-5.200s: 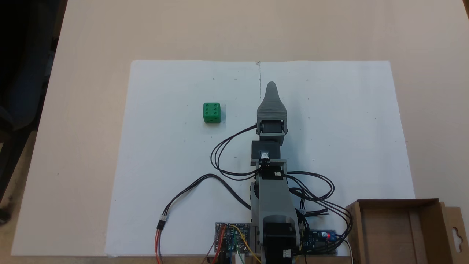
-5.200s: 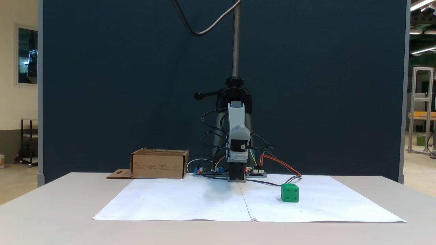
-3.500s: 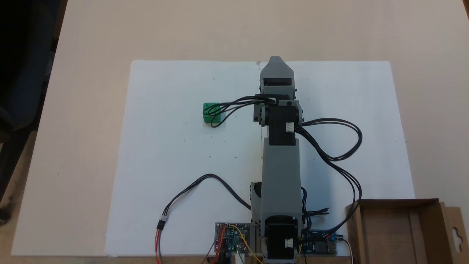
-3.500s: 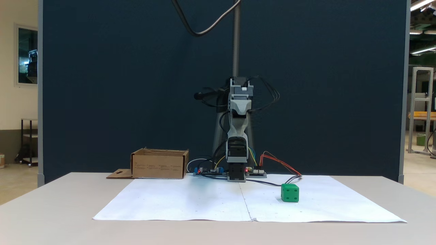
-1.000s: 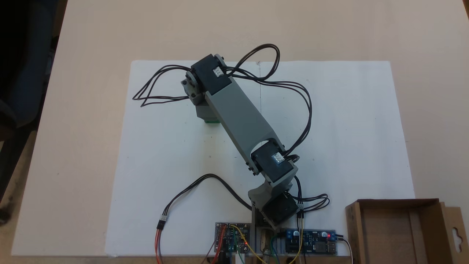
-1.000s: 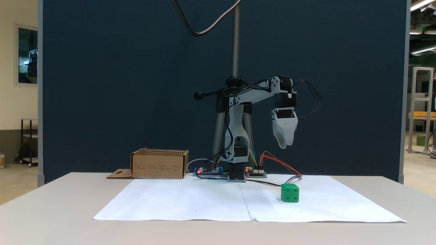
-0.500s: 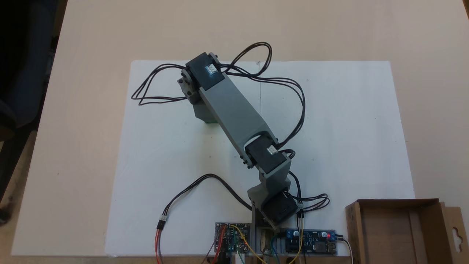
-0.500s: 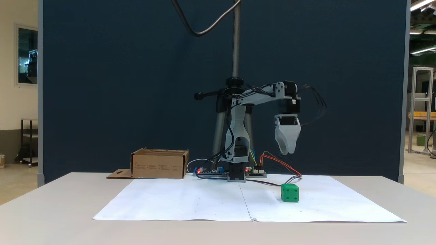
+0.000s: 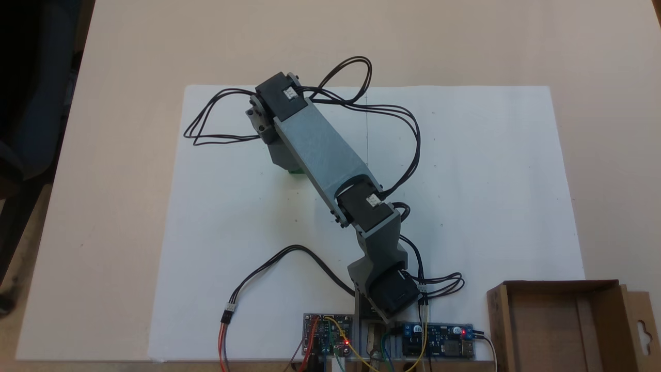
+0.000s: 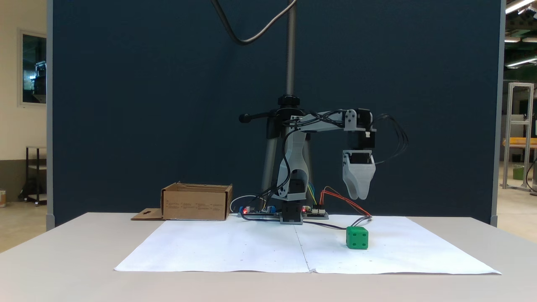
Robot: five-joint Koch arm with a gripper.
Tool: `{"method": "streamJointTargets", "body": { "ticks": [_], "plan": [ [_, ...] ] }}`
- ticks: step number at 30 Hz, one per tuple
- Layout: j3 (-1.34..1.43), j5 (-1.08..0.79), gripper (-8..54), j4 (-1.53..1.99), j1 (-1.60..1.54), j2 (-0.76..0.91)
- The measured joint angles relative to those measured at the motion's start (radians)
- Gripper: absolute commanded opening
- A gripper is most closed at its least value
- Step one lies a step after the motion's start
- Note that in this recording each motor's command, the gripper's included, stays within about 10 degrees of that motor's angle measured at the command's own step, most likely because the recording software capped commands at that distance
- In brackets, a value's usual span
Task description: Grasp a green dice and put it in the bin.
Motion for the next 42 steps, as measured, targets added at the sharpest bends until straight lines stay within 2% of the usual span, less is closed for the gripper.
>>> {"method": "streamJointTargets", "body": {
  "ticks": [16, 25, 42],
  "plan": [
    [0.003, 0.000, 43.9, -0.044, 0.025, -0.041],
    [0.152, 0.000, 43.9, -0.169, 0.025, -0.044],
    [0.250, 0.000, 43.3, -0.276, 0.043, -0.043]
  ]
}}
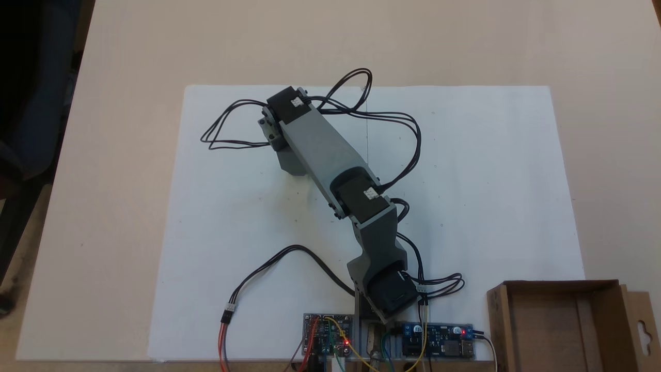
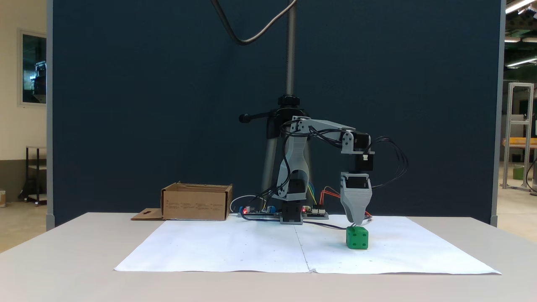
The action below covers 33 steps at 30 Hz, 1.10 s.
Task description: Grasp a green dice and put it in the bin.
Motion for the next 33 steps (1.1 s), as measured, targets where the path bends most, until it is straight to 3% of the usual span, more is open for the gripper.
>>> {"method": "streamJointTargets", "body": {
  "ticks": [33],
  "plan": [
    [0.109, 0.000, 43.2, -0.178, 0.000, -0.064]
  ]
}}
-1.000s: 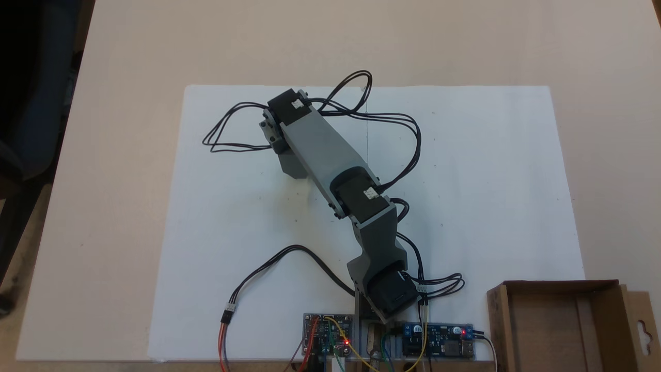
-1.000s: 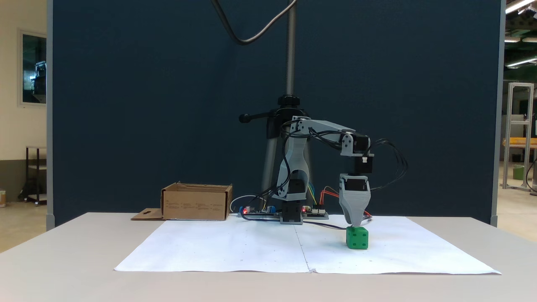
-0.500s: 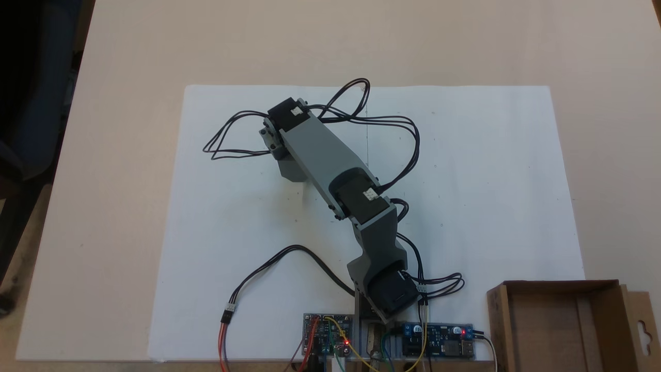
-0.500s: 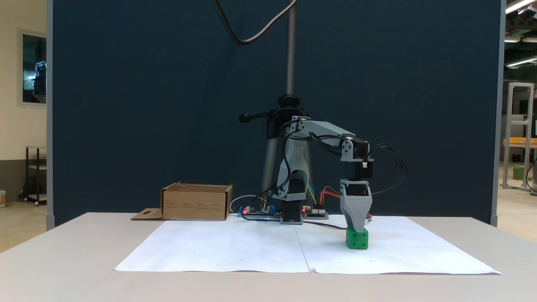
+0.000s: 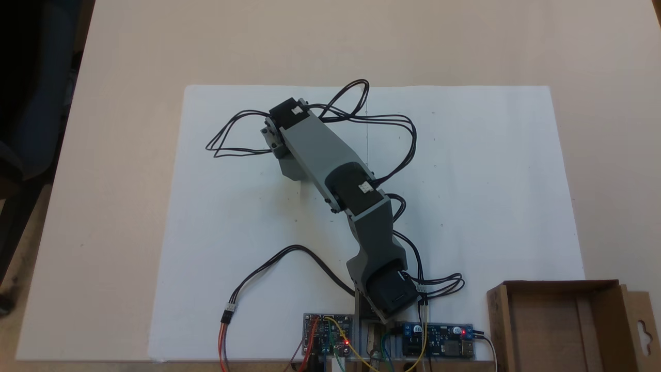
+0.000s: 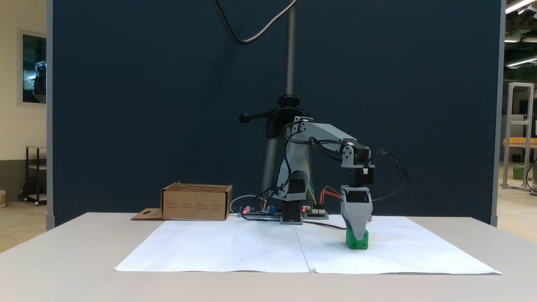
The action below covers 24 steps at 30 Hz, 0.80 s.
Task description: Grasp a green dice and put it in the bin.
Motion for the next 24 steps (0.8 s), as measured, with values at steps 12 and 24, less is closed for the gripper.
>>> {"method": "streamJointTargets", "body": {
  "ticks": [12, 24],
  "plan": [
    [0.034, 0.000, 42.2, -0.043, 0.000, -0.035],
    [0.028, 0.000, 14.8, -0.057, 0.000, -0.063]
  ]
}}
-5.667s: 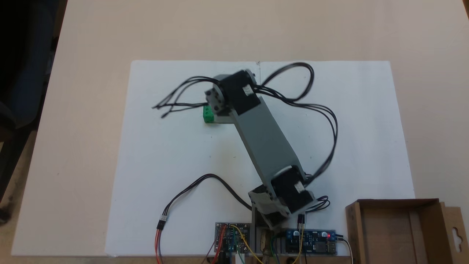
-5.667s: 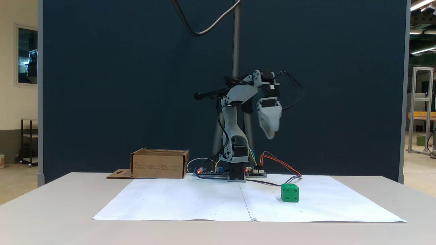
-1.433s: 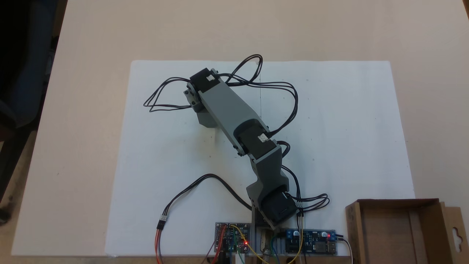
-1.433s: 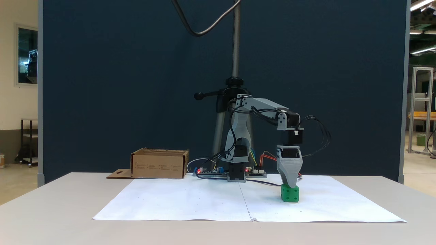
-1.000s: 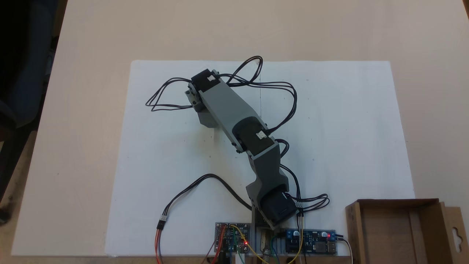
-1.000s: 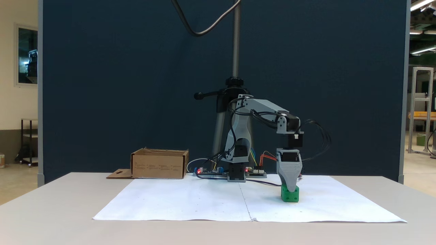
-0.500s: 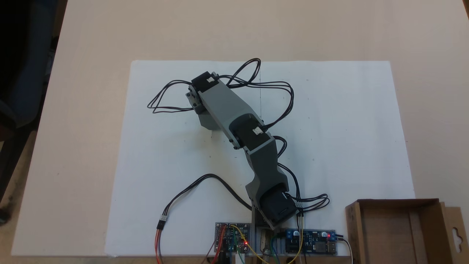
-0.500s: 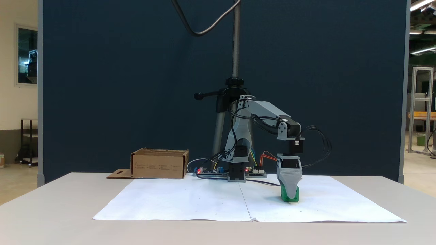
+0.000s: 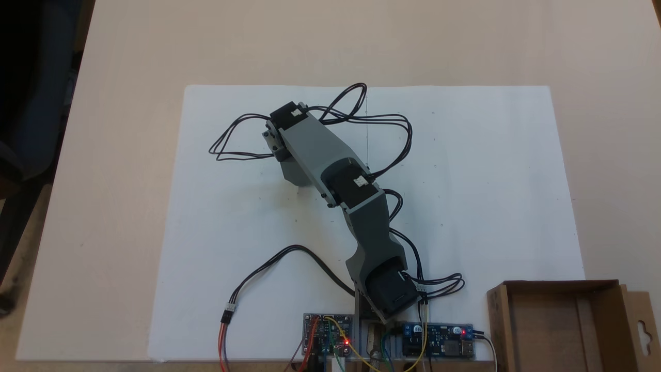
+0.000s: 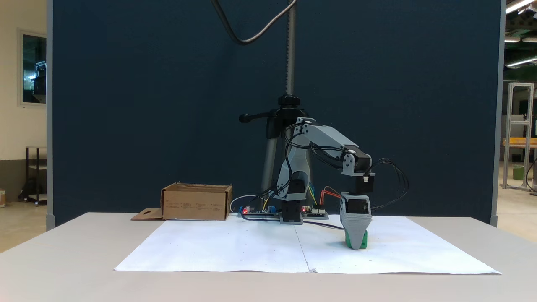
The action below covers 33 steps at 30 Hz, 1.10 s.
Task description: Grasp a green dice and put it in the bin.
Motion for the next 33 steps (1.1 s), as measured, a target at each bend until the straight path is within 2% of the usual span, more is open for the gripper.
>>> {"method": "streamJointTargets", "body": {
  "ticks": [1, 2, 13, 19, 22, 26, 30, 33],
  "plan": [
    [-0.002, 0.000, 11.7, -0.003, 0.002, 0.000],
    [0.000, 0.000, 11.4, -0.005, 0.000, 0.000],
    [0.005, 0.000, 11.4, -0.011, -0.009, 0.008],
    [0.011, 0.000, 11.4, 0.049, 0.005, 0.094],
    [-0.094, 0.000, 11.4, 0.156, 0.028, 0.101],
    [-0.436, 0.000, 11.4, 0.426, 0.060, 0.103],
    [-0.630, -0.002, 11.4, 0.560, 0.060, 0.103],
    [-0.635, -0.003, 11.4, 0.588, 0.060, 0.103]
  ]
}}
